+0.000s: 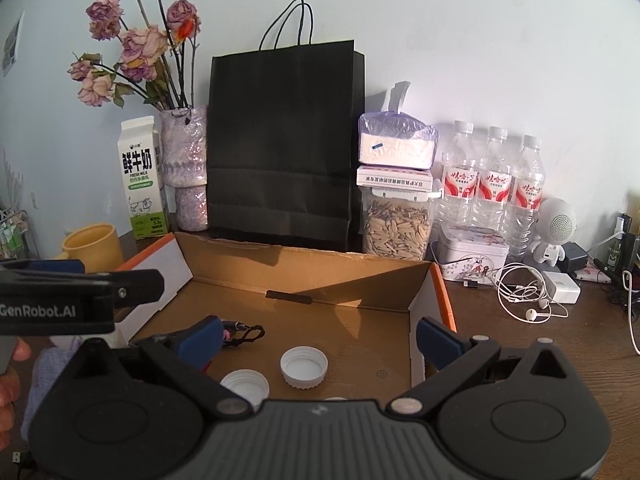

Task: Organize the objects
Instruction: 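Withdraw both open tools from the box back over the table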

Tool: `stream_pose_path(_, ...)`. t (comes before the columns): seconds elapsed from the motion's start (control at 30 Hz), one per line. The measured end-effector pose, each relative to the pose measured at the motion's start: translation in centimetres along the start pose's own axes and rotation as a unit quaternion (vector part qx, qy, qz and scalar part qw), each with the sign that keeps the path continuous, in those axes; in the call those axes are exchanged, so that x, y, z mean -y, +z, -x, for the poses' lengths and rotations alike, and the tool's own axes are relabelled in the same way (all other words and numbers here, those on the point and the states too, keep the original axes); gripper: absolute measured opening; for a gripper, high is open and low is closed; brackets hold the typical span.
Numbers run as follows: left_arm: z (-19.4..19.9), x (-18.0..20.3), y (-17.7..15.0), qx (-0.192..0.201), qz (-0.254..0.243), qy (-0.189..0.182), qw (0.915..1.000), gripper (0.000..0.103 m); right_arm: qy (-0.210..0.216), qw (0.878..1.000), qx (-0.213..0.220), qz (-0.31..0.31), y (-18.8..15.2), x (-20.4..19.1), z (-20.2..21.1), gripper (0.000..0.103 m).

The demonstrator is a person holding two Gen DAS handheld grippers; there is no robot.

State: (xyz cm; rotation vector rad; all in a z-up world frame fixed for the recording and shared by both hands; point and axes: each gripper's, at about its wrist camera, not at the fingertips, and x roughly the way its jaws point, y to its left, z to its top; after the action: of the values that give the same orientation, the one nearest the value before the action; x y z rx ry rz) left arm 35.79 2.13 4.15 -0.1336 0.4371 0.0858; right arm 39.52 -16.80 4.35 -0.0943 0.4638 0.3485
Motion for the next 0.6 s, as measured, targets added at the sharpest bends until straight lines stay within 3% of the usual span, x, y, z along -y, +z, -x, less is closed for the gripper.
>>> stream_pose_path(0.6,6.8,-1.3,-1.5,0.016,0.010,-0.008,0.9998,0.103,-0.001,1.000,0.020,0.001,-2.1,-0.8,6.3,0.103)
